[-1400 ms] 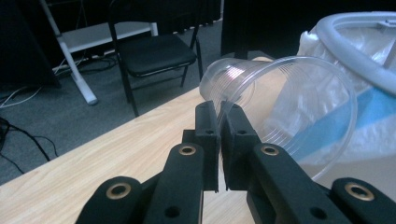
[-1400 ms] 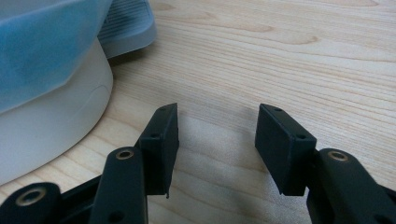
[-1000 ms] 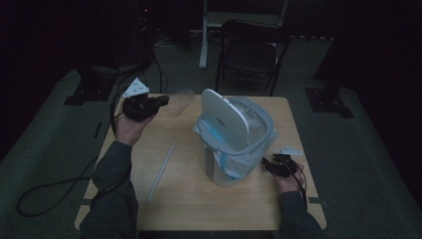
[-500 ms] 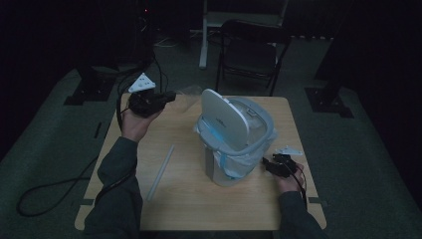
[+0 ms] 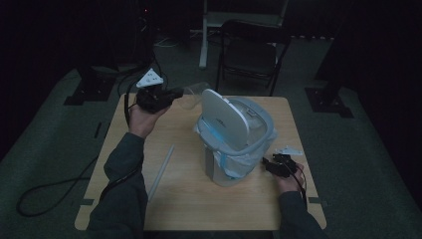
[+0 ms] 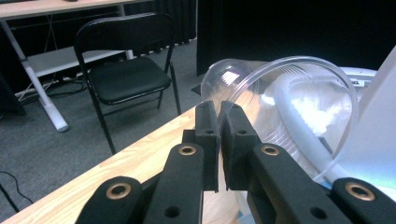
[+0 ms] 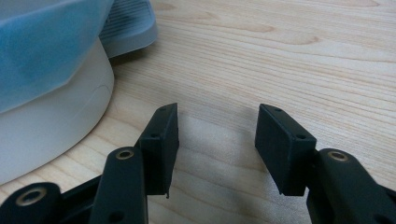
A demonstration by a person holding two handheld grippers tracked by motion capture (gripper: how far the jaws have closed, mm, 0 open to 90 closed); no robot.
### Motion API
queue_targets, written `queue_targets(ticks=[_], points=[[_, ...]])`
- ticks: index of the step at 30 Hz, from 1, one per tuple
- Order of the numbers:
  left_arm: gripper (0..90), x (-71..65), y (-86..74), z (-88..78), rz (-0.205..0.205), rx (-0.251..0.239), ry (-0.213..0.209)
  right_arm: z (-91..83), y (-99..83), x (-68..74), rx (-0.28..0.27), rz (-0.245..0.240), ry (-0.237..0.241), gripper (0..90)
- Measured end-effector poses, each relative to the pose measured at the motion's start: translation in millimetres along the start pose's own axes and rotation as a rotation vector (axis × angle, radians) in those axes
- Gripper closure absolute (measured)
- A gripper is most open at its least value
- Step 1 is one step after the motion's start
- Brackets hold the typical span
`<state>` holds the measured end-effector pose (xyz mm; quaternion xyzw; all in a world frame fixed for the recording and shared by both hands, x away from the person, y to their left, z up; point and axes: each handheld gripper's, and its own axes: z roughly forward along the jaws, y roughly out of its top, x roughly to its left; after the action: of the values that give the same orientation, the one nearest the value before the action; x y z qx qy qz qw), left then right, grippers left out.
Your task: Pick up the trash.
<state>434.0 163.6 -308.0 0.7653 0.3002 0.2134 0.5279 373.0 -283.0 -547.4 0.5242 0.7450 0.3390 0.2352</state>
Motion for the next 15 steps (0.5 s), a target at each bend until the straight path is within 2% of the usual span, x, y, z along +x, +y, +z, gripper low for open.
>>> queue_targets(ticks=[15], points=[[87.2,-8.6,12.2,14.1,0.004,-0.014,-0.023,0.0,0.0,0.0,0.0,0.0,0.0,48.4]])
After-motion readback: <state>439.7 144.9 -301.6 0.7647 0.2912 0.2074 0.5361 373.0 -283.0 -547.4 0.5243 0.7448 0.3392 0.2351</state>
